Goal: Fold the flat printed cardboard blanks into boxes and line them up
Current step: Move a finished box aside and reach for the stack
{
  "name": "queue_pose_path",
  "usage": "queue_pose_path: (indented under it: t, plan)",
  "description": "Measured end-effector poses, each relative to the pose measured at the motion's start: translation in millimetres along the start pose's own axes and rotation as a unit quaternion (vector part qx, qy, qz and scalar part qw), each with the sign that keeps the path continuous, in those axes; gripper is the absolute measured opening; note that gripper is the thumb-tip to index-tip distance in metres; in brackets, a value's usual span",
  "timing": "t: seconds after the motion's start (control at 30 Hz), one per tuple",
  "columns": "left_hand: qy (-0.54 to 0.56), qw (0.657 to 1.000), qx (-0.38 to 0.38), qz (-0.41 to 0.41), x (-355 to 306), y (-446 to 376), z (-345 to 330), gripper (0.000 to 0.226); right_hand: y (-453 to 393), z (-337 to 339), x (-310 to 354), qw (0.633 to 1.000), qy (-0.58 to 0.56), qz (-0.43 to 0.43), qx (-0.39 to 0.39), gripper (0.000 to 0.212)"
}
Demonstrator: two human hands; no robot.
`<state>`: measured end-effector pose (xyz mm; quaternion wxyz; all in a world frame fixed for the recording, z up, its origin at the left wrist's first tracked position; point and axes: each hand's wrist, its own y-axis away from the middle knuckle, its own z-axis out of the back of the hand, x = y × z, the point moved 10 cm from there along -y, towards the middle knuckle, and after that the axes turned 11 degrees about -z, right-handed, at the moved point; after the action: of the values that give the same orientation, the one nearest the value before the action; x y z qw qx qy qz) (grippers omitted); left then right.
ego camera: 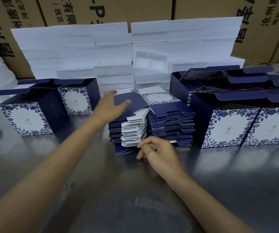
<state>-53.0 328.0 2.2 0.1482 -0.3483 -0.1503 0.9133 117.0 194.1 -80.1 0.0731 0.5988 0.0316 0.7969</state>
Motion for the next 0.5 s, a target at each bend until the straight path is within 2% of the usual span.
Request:
queue_pose_path:
  t: [0.1, 0.2, 0.3, 0.4, 0.5]
  plan:
    - [-0.015, 0.992, 0.105, 0.061, -10.1, 22.7, -33.7, 0.117, 2.8, 4.0, 2.2, 1.0, -0.014, 0.009, -0.014, 0.026]
    - [-0.002, 0.992, 0.084, 0.09, -14.0, 28.9, -31.8, 0.122, 5.7, 8.3, 2.1, 0.999, -0.038, 0.01, -0.027, 0.025]
    - [0.055, 0.992, 0.039, 0.11, -11.4, 32.4, -20.4, 0.109, 10.5, 15.9, 1.7, 0.997, -0.074, 0.011, -0.034, 0.027]
    - [0.066, 0.991, -0.001, 0.114, -8.2, 39.2, -7.3, 0.089, 17.9, 26.7, 0.2, 0.993, -0.106, 0.015, -0.044, 0.025]
    - [0.084, 0.989, -0.043, 0.112, -6.0, 49.2, 3.9, 0.081, 24.5, 38.4, -6.2, 0.99, -0.13, 0.015, -0.06, 0.024]
